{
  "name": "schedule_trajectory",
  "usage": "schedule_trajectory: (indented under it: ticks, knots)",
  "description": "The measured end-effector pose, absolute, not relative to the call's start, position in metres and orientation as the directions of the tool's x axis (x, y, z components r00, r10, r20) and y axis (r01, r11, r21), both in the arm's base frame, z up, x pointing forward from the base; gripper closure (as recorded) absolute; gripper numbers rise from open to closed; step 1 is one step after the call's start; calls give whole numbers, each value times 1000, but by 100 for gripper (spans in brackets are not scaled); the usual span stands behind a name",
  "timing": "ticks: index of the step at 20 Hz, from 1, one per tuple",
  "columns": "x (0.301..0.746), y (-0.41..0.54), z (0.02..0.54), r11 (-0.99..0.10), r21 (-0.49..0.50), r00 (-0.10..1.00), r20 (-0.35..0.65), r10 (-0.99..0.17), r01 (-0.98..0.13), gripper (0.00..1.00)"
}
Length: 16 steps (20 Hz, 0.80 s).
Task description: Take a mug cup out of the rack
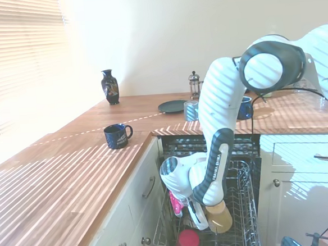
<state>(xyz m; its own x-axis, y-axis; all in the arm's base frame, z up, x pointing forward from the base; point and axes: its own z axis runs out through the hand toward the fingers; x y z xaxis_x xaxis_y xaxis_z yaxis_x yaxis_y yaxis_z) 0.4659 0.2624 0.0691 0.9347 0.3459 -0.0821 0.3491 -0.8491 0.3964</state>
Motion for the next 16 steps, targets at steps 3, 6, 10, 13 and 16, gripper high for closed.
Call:
schedule_trajectory:
  ticks: [3,6,10,13,16]
  knots:
    - [471,262,101,-841,427,939,-73,335,333,100]
    - [480,259,138,-823,469,941,-57,334,320,100]
    - [496,243,185,-830,479,950,-29,310,285,100]
    - [506,228,211,-847,464,957,-6,289,258,100]
    - [523,202,248,-872,435,966,26,259,222,100]
